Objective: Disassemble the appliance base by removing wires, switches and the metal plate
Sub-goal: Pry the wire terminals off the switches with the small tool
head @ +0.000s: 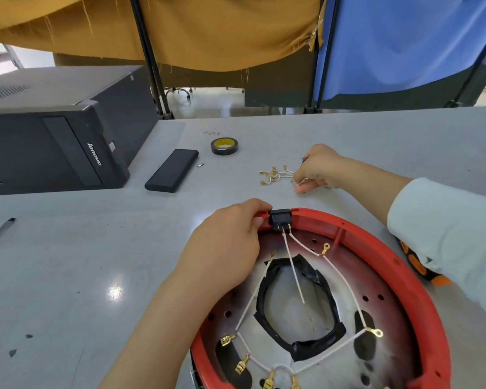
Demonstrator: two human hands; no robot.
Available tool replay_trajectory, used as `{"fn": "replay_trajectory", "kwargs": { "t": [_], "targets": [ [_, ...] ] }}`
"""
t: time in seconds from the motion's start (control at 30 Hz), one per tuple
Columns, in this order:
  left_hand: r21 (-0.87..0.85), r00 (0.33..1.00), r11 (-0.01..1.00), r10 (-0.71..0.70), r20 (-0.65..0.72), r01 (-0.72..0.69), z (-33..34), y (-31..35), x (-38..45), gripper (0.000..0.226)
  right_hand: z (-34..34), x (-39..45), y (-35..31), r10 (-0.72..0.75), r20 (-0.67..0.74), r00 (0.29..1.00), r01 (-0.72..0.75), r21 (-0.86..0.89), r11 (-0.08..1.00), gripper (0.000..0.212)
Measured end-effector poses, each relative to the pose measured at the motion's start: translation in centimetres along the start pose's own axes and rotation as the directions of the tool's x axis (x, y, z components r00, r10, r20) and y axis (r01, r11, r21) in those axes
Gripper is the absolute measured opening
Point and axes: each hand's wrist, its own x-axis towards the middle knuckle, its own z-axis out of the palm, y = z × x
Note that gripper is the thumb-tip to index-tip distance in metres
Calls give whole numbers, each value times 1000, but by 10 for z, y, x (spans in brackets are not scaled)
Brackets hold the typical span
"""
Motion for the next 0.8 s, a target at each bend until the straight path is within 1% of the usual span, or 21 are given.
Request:
{"fn": "replay_trajectory", "kwargs": {
  "t": [0.07,0.13,0.2,0.27,0.3,0.33,0.37,0.43,0.5,0.57,0.63,0.7,0.8],
  "targets": [
    [-1,1000,1000,-1,2,1,0,1,0,30,1,0,0,2,3,1000,-1,-54,999,38],
    [-4,1000,1000,-4,5,4,0,1,-1,31,0,1,-4,-36,-7,999,35,-143,989,41],
    [-1,1000,1000,-2,8,2,0,1,0,31,-2,0,-8,-79,9,997,79,-217,973,33],
    [1,1000,1000,-1,9,1,0,1,0,31,-5,-1,-10,-125,64,990,139,-312,940,19],
    [3,1000,1000,-1,8,1,0,1,0,31,-7,-2,-9,-151,89,984,174,-371,912,17],
    [5,1000,1000,2,6,-2,0,1,0,31,-9,-2,-7,-190,115,975,221,-428,877,19],
    [7,1000,1000,5,4,-5,0,0,0,31,-10,-1,-5,-245,145,959,284,-479,830,21],
    [11,1000,1000,10,1,-10,1,1,0,31,-12,1,-1,-356,240,903,428,-537,727,26],
    [15,1000,1000,12,-2,-12,1,0,0,31,-13,2,3,-372,366,853,520,-535,665,33],
    [17,1000,1000,17,-5,-16,1,0,0,31,-12,3,8,-349,447,824,561,-549,620,37],
    [22,1000,999,23,-10,-23,1,0,1,30,-10,5,12,-353,456,817,575,-600,555,37],
    [23,999,999,29,-13,-29,2,0,1,30,-9,9,16,-379,413,828,559,-651,513,34],
    [13,1000,1000,25,-8,-25,2,-1,1,30,-11,17,20,-422,318,849,513,-686,516,32]
  ]
}}
